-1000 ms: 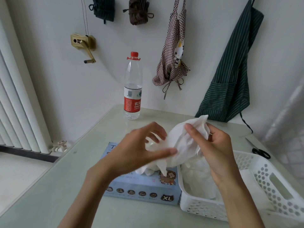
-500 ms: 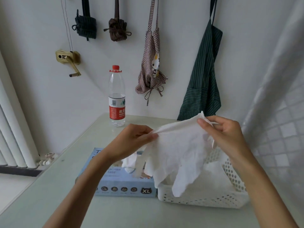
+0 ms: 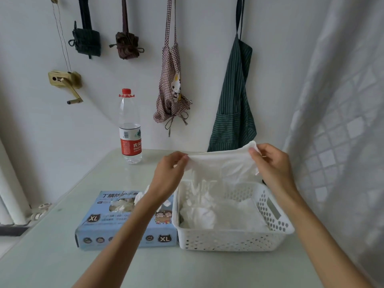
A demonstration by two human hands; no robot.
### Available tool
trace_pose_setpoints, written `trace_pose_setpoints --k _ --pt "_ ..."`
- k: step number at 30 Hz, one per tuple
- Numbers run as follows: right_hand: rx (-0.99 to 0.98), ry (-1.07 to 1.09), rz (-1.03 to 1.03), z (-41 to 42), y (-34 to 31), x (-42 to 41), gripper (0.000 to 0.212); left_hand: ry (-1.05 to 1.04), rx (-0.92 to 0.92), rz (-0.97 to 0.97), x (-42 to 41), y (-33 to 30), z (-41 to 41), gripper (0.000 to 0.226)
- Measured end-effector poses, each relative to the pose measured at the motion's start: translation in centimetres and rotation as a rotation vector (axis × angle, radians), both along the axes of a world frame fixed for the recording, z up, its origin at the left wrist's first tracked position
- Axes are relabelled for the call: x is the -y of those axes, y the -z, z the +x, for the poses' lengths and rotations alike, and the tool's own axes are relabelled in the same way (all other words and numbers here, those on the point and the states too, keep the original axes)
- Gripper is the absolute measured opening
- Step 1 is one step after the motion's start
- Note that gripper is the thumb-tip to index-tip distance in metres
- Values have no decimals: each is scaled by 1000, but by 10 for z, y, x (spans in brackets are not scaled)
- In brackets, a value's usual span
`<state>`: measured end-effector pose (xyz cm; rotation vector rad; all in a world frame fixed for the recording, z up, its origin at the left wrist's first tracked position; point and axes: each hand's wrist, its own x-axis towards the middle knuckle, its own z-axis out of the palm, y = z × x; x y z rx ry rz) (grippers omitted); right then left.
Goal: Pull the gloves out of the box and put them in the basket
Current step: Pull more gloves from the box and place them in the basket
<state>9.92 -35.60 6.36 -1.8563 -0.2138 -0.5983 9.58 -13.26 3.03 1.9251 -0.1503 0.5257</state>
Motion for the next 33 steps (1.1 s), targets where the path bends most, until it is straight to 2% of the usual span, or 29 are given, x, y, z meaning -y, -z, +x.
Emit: trace_pose_setpoints --k 3,5,7,10,12,14,18,20,25,28,31,33 --pt "214 9 -7 -15 6 -16 15 -126 130 -169 7 3 -15 21" --pt "303 24 22 -24 9 -24 14 -222 225 -211 15 4 -21 23" --pt "322 36 84 -25 20 -28 12 -306 267 -96 24 11 -20 22" --pt "249 107 93 -14 53 -23 10 -321 169 274 29 34 -5 20" --pt "152 206 -61 0 77 -11 10 -239 74 565 25 53 11 24" --pt "55 261 -307 11 92 3 12 -154 30 805 21 62 29 26" --pt "-205 245 -804 30 97 22 19 -35 119 1287 20 63 61 22" --pt "-258 220 -974 37 96 26 21 10 169 1433 23 62 68 20" --pt "-192 242 -1340 50 97 28 28 94 322 1547 28 61 80 15" --pt "-150 262 -1552 56 102 29 35 111 374 1622 29 67 85 30" --pt "-151 268 -1675 60 109 31 37 91 348 1592 33 71 84 34" --pt "-185 248 -1685 62 109 32 42 46 234 1474 39 70 80 29"
